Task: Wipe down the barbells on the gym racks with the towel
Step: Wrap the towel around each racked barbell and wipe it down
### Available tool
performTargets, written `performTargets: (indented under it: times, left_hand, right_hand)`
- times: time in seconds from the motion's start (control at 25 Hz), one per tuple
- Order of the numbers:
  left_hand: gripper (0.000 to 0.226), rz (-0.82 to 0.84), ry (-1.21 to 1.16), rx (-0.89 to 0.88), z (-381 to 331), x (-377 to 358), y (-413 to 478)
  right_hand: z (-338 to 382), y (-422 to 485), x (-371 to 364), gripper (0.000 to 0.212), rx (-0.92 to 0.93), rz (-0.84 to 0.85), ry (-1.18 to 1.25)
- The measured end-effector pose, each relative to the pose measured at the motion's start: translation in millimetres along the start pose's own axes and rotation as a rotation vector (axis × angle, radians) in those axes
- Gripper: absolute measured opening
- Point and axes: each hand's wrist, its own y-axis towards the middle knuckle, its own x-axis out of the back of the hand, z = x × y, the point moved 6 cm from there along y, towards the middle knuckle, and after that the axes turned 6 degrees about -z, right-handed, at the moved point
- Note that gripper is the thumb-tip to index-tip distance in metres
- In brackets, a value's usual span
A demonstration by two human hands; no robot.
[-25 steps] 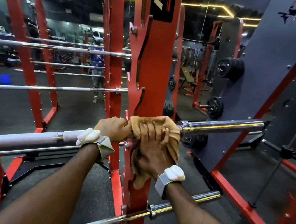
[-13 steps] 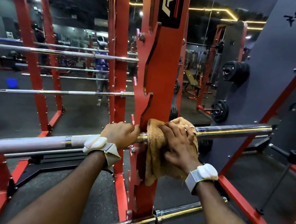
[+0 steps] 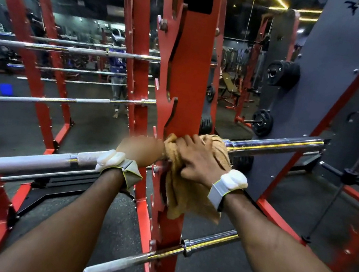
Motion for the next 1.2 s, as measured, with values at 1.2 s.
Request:
performTargets:
  times: [1.2]
  left_hand:
    - [0.053,0.004,-0.032,0.001,4.6,0.5,0.0]
  right_hand:
    - [-60.8,8.2,-6.8,0.058,0.063,0.053,-0.004]
